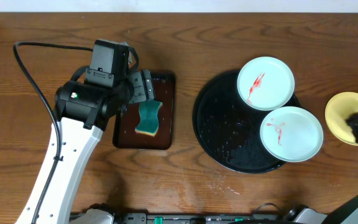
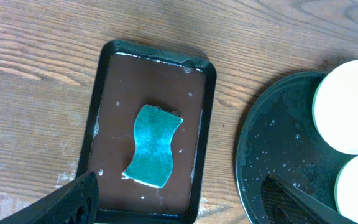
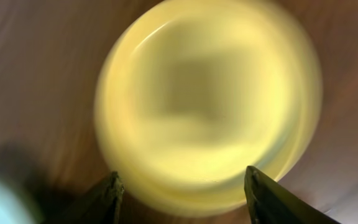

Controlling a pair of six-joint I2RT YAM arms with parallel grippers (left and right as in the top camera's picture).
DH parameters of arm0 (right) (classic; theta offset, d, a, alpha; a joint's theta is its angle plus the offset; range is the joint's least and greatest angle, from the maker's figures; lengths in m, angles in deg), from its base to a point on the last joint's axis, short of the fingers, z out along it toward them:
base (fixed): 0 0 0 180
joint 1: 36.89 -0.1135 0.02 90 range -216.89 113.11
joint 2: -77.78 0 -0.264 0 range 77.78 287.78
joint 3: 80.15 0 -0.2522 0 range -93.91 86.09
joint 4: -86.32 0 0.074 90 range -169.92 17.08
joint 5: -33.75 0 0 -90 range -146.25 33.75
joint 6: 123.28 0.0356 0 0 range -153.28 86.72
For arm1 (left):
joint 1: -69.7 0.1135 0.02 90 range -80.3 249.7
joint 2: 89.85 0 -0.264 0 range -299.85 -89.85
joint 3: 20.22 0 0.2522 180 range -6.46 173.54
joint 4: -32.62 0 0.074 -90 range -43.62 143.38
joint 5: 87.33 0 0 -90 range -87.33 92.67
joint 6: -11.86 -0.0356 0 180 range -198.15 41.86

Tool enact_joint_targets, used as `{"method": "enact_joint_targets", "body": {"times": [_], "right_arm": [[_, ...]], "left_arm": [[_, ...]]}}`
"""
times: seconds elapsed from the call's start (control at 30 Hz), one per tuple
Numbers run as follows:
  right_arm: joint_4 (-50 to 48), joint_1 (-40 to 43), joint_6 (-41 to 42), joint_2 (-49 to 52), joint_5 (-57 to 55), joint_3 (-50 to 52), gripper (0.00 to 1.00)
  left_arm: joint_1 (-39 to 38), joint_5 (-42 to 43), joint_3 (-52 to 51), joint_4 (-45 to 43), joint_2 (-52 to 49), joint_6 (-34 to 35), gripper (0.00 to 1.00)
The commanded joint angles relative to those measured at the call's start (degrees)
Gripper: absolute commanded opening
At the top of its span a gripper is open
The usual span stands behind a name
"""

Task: Clean dirty plates on tray and stack at the side
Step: 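Move the right gripper back and grip the rim of a pale green plate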

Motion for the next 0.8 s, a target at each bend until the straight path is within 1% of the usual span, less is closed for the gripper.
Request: {"method": "enact_joint_targets", "body": {"times": [0.0, 0.07, 0.13, 0.2, 0.33, 0.4, 0.43, 0.53, 0.57, 0.63, 0.7, 0.77], "right_arm": [[4.76, -6.78, -8.44, -1.57, 0.15, -0.79, 0.66], [8.22, -10.32, -10.71, -1.22, -7.04, -0.76, 0.67], [10.60, -13.27, -10.64, -0.79, -15.58, -0.74, 0.67], [11.19, -15.56, -10.62, -0.24, -20.87, -0.68, 0.62], [12.00, -18.49, -10.64, 1.33, -20.24, -0.61, 0.57], [13.35, -19.21, -10.62, 2.03, -20.20, -0.59, 0.49], [13.94, -19.45, -10.60, 2.38, -20.20, -0.57, 0.47], [15.72, -19.96, -10.60, 3.45, -20.17, -0.55, 0.46], [16.28, -19.96, -10.54, 3.80, -20.17, -0.50, 0.42], [16.98, -19.89, -9.55, 4.35, -20.24, -0.33, 0.26], [17.20, -19.91, -9.55, 4.48, -20.20, -0.17, 0.01], [17.97, -19.93, -9.57, 4.17, -19.39, -0.26, 0.01]], "left_arm": [[0.04, -0.04, 0.68, 0.07, 0.00, -0.55, 0.84], [0.04, -0.07, 0.68, 0.07, 0.00, -0.55, 0.84], [0.04, -0.07, 0.68, 0.07, 0.00, -0.55, 0.84], [0.04, -0.07, 0.68, 0.07, 0.00, -0.55, 0.84], [0.04, -0.07, 0.68, 0.07, 0.00, -0.55, 0.84], [0.04, -0.04, 0.68, 0.07, 0.00, -0.55, 0.84], [0.04, -0.04, 0.68, 0.07, 0.00, -0.55, 0.84], [0.04, -0.07, 0.68, 0.07, 0.00, -0.55, 0.84], [0.04, -0.07, 0.68, 0.07, 0.00, -0.55, 0.84], [0.04, -0.07, 0.68, 0.07, 0.00, -0.55, 0.84], [0.04, -0.07, 0.68, 0.07, 0.00, -0.55, 0.84], [0.04, -0.07, 0.68, 0.07, 0.00, -0.55, 0.84]]}}
